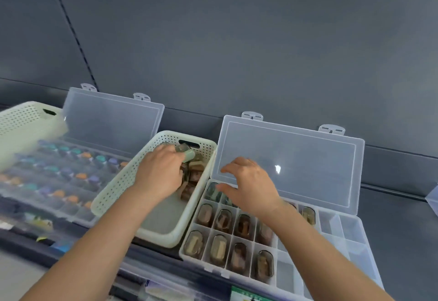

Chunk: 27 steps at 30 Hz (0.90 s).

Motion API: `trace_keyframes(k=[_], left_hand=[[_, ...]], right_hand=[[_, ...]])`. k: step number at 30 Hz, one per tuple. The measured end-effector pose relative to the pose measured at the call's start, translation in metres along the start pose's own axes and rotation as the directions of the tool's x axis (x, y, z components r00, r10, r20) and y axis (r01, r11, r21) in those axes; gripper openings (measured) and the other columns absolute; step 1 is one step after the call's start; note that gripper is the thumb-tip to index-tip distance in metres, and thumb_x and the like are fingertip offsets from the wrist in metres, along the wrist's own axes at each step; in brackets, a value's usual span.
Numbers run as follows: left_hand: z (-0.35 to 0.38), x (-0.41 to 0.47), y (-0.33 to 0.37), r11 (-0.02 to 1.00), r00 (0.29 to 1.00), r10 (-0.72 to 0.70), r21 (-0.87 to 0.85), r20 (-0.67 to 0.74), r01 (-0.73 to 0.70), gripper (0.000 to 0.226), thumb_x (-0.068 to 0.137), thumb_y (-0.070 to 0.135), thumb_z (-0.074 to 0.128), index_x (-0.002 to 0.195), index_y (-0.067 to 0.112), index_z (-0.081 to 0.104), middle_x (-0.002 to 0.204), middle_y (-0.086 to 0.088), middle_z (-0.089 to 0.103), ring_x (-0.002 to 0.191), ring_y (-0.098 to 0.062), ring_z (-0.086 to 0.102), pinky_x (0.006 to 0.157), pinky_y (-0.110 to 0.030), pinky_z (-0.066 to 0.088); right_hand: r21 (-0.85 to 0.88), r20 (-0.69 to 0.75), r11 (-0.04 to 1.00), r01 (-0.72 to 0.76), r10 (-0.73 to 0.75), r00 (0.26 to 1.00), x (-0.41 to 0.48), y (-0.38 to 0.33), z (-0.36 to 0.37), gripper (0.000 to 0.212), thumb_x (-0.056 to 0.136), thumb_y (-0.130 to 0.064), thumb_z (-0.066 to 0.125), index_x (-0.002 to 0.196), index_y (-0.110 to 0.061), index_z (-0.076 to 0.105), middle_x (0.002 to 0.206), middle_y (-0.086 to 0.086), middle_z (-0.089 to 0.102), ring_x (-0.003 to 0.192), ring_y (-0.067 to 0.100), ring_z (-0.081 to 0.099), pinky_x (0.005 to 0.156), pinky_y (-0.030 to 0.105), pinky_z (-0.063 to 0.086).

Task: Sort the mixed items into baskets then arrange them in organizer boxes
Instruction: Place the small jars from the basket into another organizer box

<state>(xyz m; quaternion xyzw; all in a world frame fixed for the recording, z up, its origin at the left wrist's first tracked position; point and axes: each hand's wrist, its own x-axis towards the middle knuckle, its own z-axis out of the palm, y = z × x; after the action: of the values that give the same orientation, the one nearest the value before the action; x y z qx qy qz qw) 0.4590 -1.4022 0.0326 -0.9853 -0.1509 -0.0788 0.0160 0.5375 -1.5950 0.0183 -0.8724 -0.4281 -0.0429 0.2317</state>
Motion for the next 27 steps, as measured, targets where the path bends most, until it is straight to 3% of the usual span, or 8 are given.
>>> trace_keyframes(k=[4,6,12,15,18,22,25,27], left_hand=[[0.016,0.002,-0.039,0.996,0.987,-0.068,0.068,0.144,0.059,0.037,0.083,0.006,0.049,0.118,0.017,0.057,0.114,-0.003,0.053,0.111,-0.024,0.05,0.075,-0.033,0.043],[0.029,0.004,-0.052,0.999,0.982,-0.028,0.039,0.187,0.021,0.039,0.084,0.004,0.052,0.121,0.016,0.055,0.117,-0.004,0.055,0.111,-0.025,0.052,0.083,-0.035,0.046],[0.055,0.015,-0.074,0.993,0.982,0.055,-0.11,0.183,-0.035,0.043,0.083,0.009,0.061,0.123,0.016,0.049,0.118,-0.006,0.057,0.107,-0.026,0.056,0.089,-0.04,0.047],[0.062,0.018,-0.083,0.954,0.979,0.039,-0.298,0.198,0.022,0.038,0.082,0.016,0.064,0.116,0.021,0.049,0.115,-0.001,0.059,0.102,-0.02,0.057,0.085,-0.038,0.048],[0.059,0.021,-0.089,0.872,0.983,-0.043,-0.473,0.18,0.125,0.036,0.079,0.022,0.065,0.11,0.024,0.047,0.105,0.009,0.054,0.094,-0.014,0.055,0.071,-0.03,0.044],[0.047,0.027,-0.088,0.734,0.991,-0.069,-0.667,0.11,0.125,0.024,0.076,0.022,0.067,0.094,0.03,0.055,0.097,0.011,0.057,0.087,-0.007,0.056,0.062,-0.021,0.036],[0.039,0.03,-0.078,0.647,0.996,-0.071,-0.756,0.061,0.093,0.024,0.08,0.027,0.068,0.099,0.034,0.057,0.092,0.015,0.06,0.085,-0.006,0.057,0.065,-0.015,0.038],[0.035,0.029,-0.066,0.628,0.995,-0.094,-0.774,0.03,0.082,0.037,0.081,0.031,0.07,0.112,0.035,0.05,0.096,0.015,0.059,0.084,-0.006,0.058,0.068,-0.016,0.041]], right_hand=[[-0.099,0.095,0.99,0.099,-0.09,0.991,0.039,-0.034,0.023,0.035,0.088,-0.04,0.059,0.115,-0.019,0.064,0.11,0.003,0.061,0.108,0.024,0.049,0.092,0.036,0.044],[-0.165,0.161,0.978,0.123,-0.097,0.982,0.057,-0.046,0.036,0.035,0.088,-0.039,0.058,0.115,-0.018,0.064,0.111,0.004,0.061,0.109,0.025,0.048,0.094,0.037,0.042],[-0.272,0.275,0.954,0.124,-0.047,0.96,0.089,-0.066,0.072,0.029,0.089,-0.032,0.058,0.114,-0.018,0.059,0.111,0.007,0.059,0.109,0.028,0.047,0.095,0.039,0.041],[-0.303,0.267,0.949,0.091,-0.007,0.964,0.096,-0.067,0.083,0.023,0.087,-0.024,0.061,0.11,-0.018,0.061,0.11,0.007,0.057,0.108,0.027,0.049,0.091,0.036,0.042],[-0.188,0.234,0.982,-0.012,0.056,0.971,0.098,-0.063,0.084,0.026,0.086,-0.028,0.061,0.109,-0.015,0.063,0.108,0.006,0.058,0.106,0.025,0.05,0.087,0.033,0.045],[0.042,0.13,0.988,-0.151,0.145,0.981,0.093,-0.06,0.072,0.029,0.084,-0.026,0.061,0.112,-0.016,0.061,0.108,0.003,0.062,0.102,0.023,0.057,0.082,0.031,0.047],[0.17,0.022,0.96,-0.221,0.22,0.975,0.082,-0.057,0.058,0.036,0.086,-0.028,0.059,0.122,-0.022,0.057,0.11,0.0,0.066,0.1,0.021,0.06,0.084,0.03,0.049],[0.211,-0.047,0.954,-0.215,0.23,0.972,0.072,-0.051,0.048,0.043,0.088,-0.025,0.057,0.13,-0.025,0.053,0.107,0.0,0.064,0.096,0.019,0.059,0.082,0.027,0.046]])
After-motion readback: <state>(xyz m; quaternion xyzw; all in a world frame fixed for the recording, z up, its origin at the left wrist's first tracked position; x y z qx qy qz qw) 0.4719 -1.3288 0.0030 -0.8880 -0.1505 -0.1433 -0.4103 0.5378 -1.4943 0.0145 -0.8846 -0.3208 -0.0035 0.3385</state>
